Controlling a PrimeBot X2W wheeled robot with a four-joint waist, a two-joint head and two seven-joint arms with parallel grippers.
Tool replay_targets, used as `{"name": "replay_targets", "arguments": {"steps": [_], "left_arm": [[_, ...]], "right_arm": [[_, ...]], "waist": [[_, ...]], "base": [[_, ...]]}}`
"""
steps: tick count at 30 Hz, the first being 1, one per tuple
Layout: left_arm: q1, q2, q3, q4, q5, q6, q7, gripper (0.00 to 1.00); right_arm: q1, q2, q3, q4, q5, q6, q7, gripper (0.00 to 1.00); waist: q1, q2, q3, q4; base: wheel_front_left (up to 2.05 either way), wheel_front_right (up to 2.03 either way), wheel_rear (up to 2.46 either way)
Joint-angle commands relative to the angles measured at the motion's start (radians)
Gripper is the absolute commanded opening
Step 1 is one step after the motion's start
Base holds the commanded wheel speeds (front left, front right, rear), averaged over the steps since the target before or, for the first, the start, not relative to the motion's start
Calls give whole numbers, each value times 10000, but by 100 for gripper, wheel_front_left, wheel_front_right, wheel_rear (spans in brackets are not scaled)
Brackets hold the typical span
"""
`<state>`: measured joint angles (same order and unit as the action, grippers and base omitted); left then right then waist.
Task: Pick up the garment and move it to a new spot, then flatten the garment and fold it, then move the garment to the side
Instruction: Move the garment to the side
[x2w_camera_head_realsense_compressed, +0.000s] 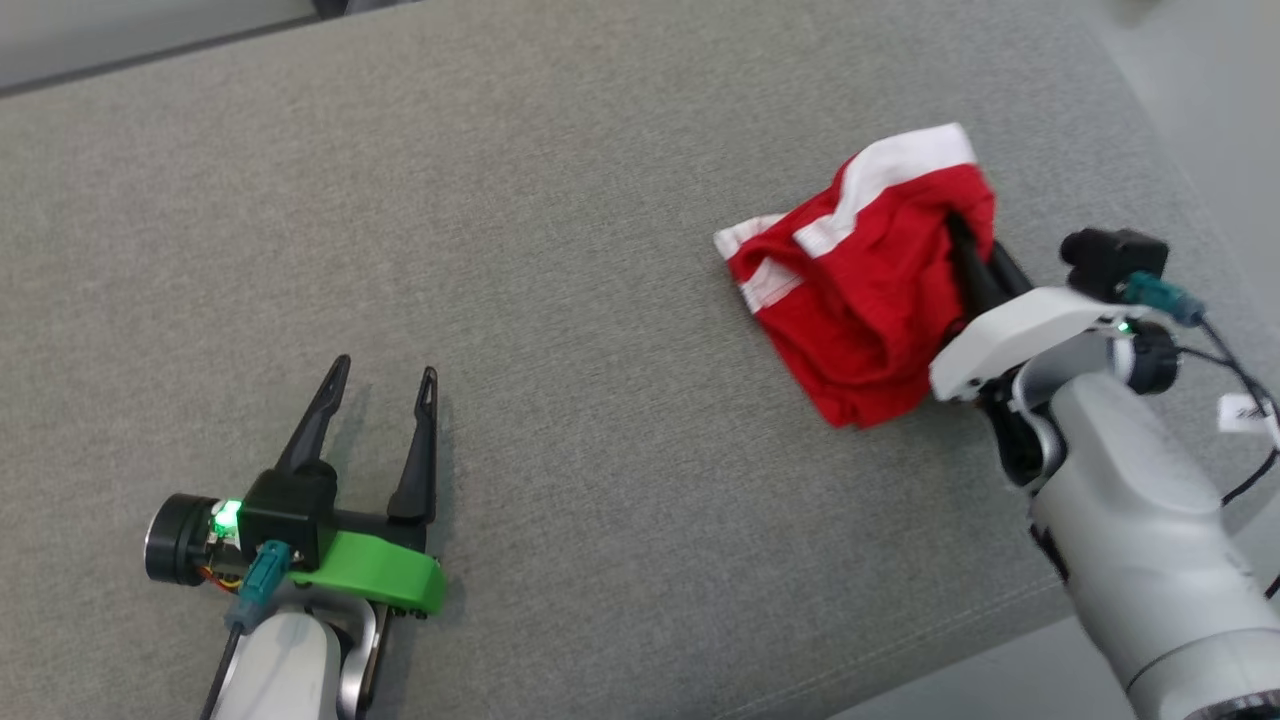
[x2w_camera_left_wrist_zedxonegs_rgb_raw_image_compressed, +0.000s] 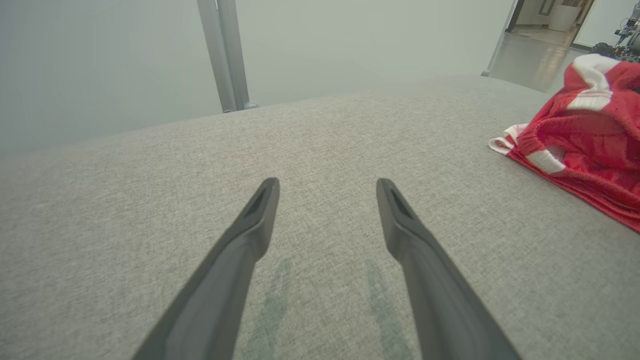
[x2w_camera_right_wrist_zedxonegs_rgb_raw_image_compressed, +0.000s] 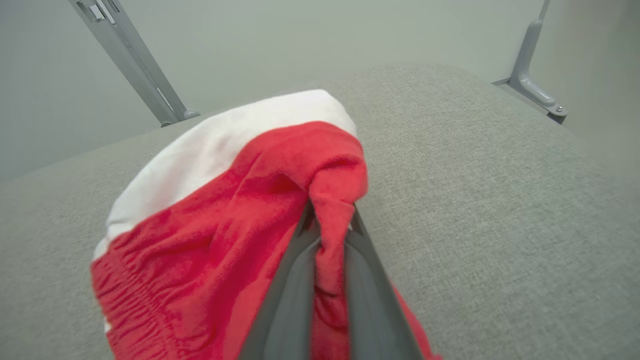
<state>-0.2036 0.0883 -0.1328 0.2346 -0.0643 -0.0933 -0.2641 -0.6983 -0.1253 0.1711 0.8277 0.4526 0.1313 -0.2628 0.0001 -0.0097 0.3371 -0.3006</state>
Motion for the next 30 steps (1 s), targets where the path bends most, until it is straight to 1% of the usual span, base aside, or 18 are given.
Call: {"name": "replay_targets", "arguments": {"steps": [1,6,10,11,12,16,17,18,19,21,23,25,27,30], "left_arm": [[-258,130,53,-69,95,6,1,100],[-364,211,229,-355,223,64,1,100],[-366,214,281,-497,255,81,1,100],[-366,214,281,-497,255,81,1,100],[-398,216,269,-512,268,62,1,100],[-415,300,321,-531,335,48,6,100],[-416,319,342,-522,346,59,7,100],[-419,332,357,-509,354,75,7,100],[-418,336,376,-488,345,92,9,100],[-400,336,409,-434,345,117,11,100],[-367,305,452,-365,309,156,11,100],[-323,247,462,-324,256,163,11,100],[-281,196,471,-288,266,173,11,100],[-189,137,631,-131,169,293,9,100]], "right_arm": [[-427,-349,-289,349,-178,-11,-27,0],[-1546,-1481,-1582,1635,-1057,-11,-28,0],[-2094,-2490,-2638,2244,-2000,-12,-27,0],[-2094,-2490,-2638,2244,-2000,-12,-27,0],[-2193,-2707,-2902,2371,-2201,-12,-27,0],[-2417,-3278,-3900,2569,-3326,-12,-27,0],[-2482,-3338,-4198,2559,-3512,-12,-28,28],[-2523,-3360,-4500,2547,-3732,-12,-27,96],[-2544,-3369,-4744,2617,-3931,-12,-27,100],[-2537,-3348,-5220,2507,-4393,-12,-27,100],[-2459,-3111,-5654,2206,-4765,-11,-28,100],[-2321,-2788,-5893,1608,-5111,-12,-27,100],[-2119,-2299,-5857,934,-5193,-12,-27,100],[-1665,-1689,-5309,-54,-4978,-12,-27,100]], "waist": [[-1,97,1390,1354],[-1,97,1789,1787],[-1,97,1928,2027],[-1,97,1928,2027],[-1,97,1960,2089],[-1,97,2055,2238],[-1,97,2075,2257],[-1,97,2086,2274],[-1,97,2094,2292],[-1,97,2079,2297],[-1,97,1993,2280],[-1,97,1840,2271],[-1,97,1623,2253],[-1,97,1208,2255]], "base": [[0,0,0],[0,0,0],[0,0,0],[0,0,0],[0,0,0],[0,0,0],[0,0,0],[0,0,0],[0,0,0],[0,0,0],[0,0,0],[0,0,0],[0,0,0],[0,0,0]]}}
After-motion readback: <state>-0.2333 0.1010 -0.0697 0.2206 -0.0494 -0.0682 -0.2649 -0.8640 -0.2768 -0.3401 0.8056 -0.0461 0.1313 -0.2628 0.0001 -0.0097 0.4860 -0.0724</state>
